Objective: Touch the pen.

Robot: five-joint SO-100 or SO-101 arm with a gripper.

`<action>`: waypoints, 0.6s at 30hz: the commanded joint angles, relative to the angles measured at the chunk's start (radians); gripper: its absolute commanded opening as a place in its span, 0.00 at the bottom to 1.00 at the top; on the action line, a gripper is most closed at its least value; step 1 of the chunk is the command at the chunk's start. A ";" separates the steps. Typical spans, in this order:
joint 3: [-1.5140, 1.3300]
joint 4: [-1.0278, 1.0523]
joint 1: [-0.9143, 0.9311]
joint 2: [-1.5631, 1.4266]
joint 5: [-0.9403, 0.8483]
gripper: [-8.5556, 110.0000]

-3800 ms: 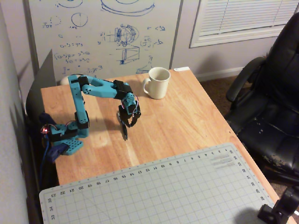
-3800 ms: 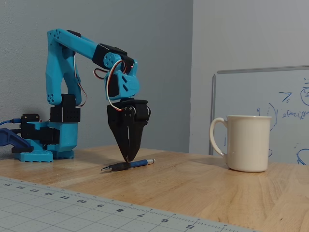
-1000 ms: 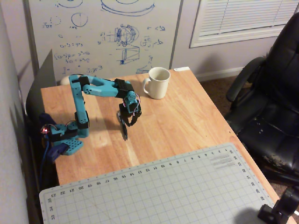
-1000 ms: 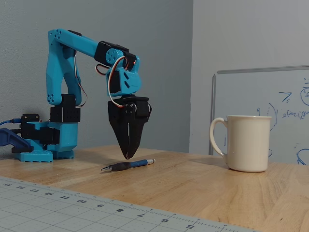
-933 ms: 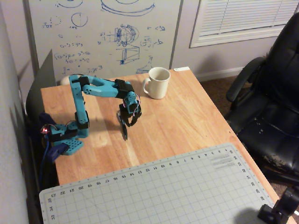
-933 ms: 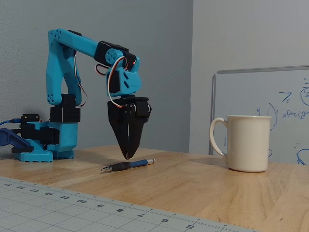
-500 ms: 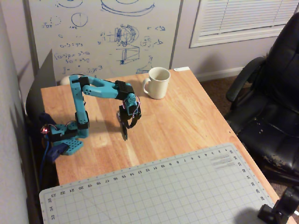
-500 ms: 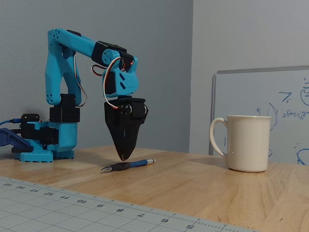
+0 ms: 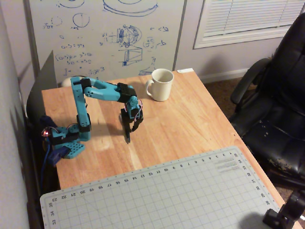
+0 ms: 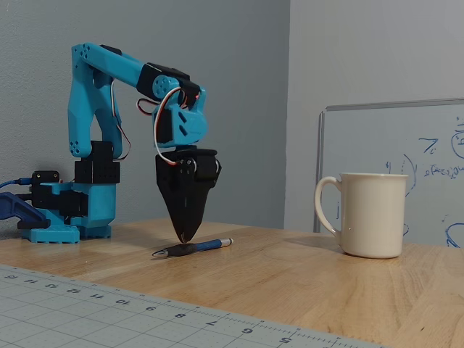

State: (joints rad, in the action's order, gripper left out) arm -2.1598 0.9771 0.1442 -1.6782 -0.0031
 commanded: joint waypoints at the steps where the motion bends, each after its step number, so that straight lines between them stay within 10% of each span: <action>1: -0.002 -0.002 0.009 -0.046 0.011 0.08; 18: -0.002 -0.011 0.009 -0.046 0.011 0.08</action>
State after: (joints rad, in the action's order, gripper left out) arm -2.1690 0.9756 0.1488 -1.6782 -0.0031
